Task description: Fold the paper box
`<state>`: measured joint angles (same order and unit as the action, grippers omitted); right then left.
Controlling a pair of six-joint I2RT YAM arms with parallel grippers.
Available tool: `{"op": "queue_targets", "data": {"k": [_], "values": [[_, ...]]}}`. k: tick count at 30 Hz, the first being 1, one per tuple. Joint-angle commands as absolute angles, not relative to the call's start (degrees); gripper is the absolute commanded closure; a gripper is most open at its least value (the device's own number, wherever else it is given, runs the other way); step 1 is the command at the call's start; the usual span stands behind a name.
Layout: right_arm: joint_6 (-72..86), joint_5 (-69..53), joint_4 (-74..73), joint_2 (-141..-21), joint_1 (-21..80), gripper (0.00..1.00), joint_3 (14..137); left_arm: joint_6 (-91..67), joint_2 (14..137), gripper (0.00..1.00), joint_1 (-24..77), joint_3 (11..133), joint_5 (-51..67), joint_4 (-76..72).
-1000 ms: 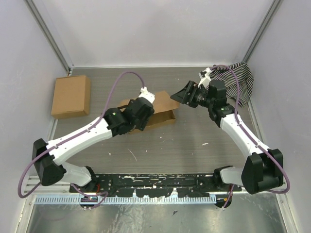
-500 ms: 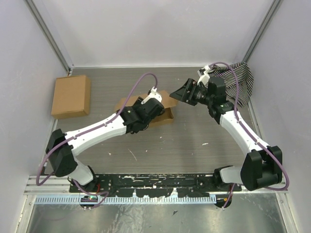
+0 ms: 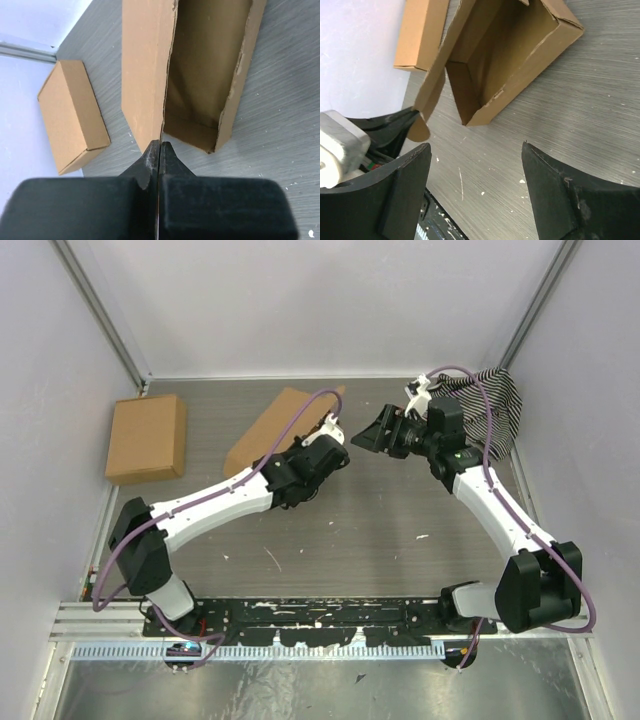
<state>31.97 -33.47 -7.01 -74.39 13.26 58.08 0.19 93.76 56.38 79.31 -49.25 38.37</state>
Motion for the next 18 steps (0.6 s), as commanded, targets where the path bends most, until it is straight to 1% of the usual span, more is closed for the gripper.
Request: {"op": "queue_targets", "data": {"k": [1, 4, 10, 14, 18], "values": [[27.6, -29.0, -8.7, -71.9, 13.1, 0.22, 60.8, 3.8, 94.9, 1.00, 55.9, 82.6, -51.0, 34.3], [25.4, -24.6, -11.0, -70.7, 13.1, 0.22, 60.1, 6.0, 94.7, 1.00, 55.9, 84.0, -48.3, 34.0], [22.6, -17.8, -15.9, -71.1, 13.1, 0.23, 58.0, 10.2, 92.3, 1.00, 56.0, 87.7, -38.7, 36.1], [20.6, -16.9, -15.6, -70.1, 13.0, 0.25, 55.8, 14.0, 88.6, 1.00, 56.0, 88.5, -33.6, 35.1], [17.5, -17.3, -15.4, -69.0, 13.1, 0.27, 55.8, 16.0, 85.7, 1.00, 56.0, 90.5, -25.9, 37.1]]}}
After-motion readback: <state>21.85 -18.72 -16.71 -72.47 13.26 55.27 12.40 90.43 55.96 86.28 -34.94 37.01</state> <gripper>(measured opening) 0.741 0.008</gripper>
